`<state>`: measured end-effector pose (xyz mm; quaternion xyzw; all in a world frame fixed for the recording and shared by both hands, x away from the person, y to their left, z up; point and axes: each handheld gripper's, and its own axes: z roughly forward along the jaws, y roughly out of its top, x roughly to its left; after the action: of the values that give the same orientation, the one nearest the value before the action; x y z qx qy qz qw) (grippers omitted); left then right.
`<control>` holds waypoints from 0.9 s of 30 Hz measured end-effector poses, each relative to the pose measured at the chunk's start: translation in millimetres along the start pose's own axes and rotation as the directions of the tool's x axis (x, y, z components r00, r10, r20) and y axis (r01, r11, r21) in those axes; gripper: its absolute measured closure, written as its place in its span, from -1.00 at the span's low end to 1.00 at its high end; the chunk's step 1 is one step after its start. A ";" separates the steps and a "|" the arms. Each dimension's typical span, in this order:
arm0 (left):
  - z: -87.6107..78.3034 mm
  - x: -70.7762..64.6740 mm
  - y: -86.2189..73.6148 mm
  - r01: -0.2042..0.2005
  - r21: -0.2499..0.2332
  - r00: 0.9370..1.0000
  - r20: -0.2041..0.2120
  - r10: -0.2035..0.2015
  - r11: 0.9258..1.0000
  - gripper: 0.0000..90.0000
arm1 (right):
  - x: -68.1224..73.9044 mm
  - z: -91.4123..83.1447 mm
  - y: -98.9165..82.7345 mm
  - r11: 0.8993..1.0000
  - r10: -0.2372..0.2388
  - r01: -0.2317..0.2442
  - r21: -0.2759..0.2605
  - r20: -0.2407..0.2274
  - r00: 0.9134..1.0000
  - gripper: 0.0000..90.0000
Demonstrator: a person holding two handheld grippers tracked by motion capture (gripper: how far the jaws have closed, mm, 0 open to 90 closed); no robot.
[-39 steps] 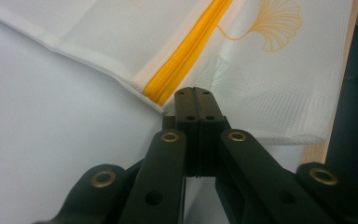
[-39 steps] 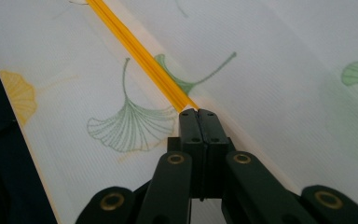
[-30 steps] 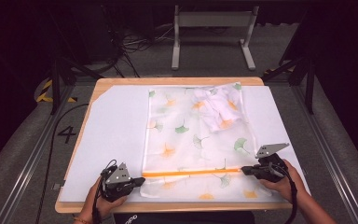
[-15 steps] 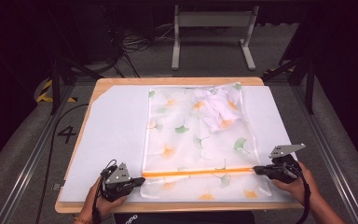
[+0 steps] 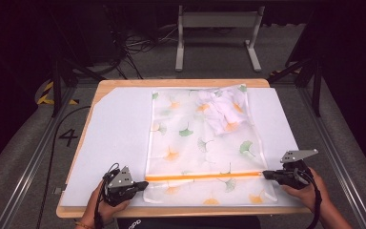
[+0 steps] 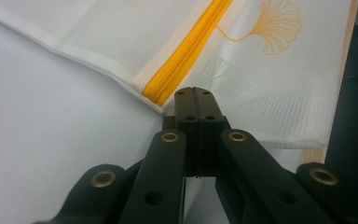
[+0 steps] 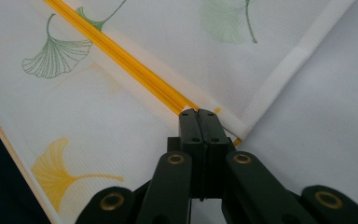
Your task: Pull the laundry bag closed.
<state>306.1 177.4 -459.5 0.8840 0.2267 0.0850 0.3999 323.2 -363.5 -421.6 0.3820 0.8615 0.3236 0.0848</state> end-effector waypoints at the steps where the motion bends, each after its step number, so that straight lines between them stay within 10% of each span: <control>1: 0.0 0.0 0.0 0.000 0.000 1.000 0.000 0.000 1.000 1.00 | 0.0 0.0 0.0 1.000 0.000 0.000 0.000 0.000 1.000 1.00; 27: -8.0 4.4 -4.0 0.026 -0.023 1.000 -0.010 -0.026 0.999 1.00 | 11.1 -2.6 -6.2 0.995 -0.071 0.074 -0.064 0.048 0.996 1.00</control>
<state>306.0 187.1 -457.3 0.8758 0.2394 0.0870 0.4100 310.7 -359.9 -422.4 0.3546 0.8616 0.3396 0.1288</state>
